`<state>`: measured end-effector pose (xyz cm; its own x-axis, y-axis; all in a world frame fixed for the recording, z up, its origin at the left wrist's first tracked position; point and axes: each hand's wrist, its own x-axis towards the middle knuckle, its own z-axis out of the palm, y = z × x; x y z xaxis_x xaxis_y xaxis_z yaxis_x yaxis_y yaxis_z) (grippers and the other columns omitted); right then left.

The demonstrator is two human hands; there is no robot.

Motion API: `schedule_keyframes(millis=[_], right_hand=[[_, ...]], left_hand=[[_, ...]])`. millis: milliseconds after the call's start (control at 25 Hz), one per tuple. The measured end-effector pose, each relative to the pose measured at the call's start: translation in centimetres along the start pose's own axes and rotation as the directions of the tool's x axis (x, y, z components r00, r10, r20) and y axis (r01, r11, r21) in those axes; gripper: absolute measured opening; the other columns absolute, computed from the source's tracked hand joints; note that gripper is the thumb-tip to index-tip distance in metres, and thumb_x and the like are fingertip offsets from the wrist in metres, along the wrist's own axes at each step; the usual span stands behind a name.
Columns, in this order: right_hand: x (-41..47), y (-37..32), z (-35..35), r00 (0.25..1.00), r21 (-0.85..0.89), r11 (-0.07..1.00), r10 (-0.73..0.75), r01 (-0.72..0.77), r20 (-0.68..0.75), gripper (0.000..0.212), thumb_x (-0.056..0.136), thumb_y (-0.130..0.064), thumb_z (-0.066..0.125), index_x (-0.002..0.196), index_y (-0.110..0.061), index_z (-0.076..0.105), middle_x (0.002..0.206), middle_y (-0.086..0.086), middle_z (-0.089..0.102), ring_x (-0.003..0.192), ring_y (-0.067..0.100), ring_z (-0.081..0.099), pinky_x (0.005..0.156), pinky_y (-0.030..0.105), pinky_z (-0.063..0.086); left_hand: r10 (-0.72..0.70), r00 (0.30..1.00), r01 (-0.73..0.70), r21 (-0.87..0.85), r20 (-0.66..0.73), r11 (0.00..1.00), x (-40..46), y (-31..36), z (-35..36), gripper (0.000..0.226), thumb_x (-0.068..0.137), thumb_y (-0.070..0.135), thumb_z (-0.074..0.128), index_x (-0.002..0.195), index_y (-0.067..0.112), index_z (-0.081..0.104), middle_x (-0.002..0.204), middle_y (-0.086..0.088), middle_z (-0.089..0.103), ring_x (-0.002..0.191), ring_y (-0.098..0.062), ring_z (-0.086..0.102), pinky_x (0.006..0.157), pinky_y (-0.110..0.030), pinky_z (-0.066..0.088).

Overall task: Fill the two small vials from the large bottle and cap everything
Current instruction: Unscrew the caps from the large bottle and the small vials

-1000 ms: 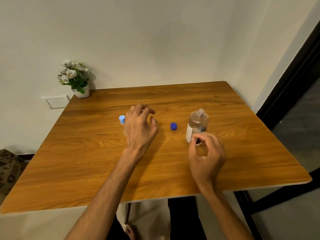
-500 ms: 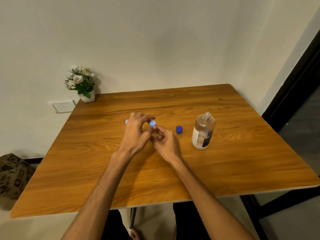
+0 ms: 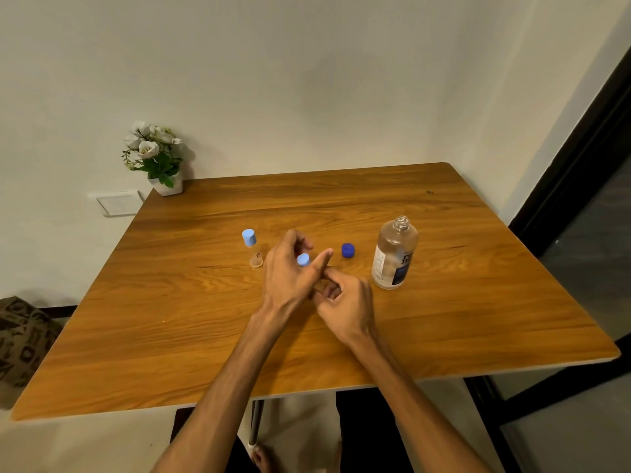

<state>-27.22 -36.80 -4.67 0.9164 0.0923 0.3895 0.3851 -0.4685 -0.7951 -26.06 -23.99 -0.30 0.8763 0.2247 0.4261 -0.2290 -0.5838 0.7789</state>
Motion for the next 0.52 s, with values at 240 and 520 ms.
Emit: schedule_keyframes(millis=[240,520], right_hand=[[-0.1,0.2,-0.5,0.998,-0.01,0.999,0.048,-0.049,-0.05,0.041,0.085,-0.045,0.072,0.121,-0.025,0.077,0.062,-0.014,0.067,0.045,-0.001,0.052,0.046,0.013,0.037],[-0.6,0.7,-0.5,0.978,-0.039,0.991,0.12,-0.129,-0.17,0.038,0.082,-0.036,0.088,0.116,-0.023,0.078,0.08,-0.012,0.076,0.053,-0.002,0.06,0.051,0.029,0.058]], left_hand=[[-0.013,0.968,0.103,-0.346,0.252,0.933,-2.1,-0.3,-0.4,0.029,0.099,0.016,0.061,0.127,0.021,0.068,0.105,0.001,0.078,0.101,-0.01,0.071,0.086,-0.024,0.057],[-0.092,0.996,0.09,-0.113,-0.02,0.99,0.8,-2.7,-0.1,0.025,0.093,0.023,0.077,0.116,0.018,0.067,0.109,0.005,0.077,0.105,-0.009,0.073,0.09,-0.031,0.06]])
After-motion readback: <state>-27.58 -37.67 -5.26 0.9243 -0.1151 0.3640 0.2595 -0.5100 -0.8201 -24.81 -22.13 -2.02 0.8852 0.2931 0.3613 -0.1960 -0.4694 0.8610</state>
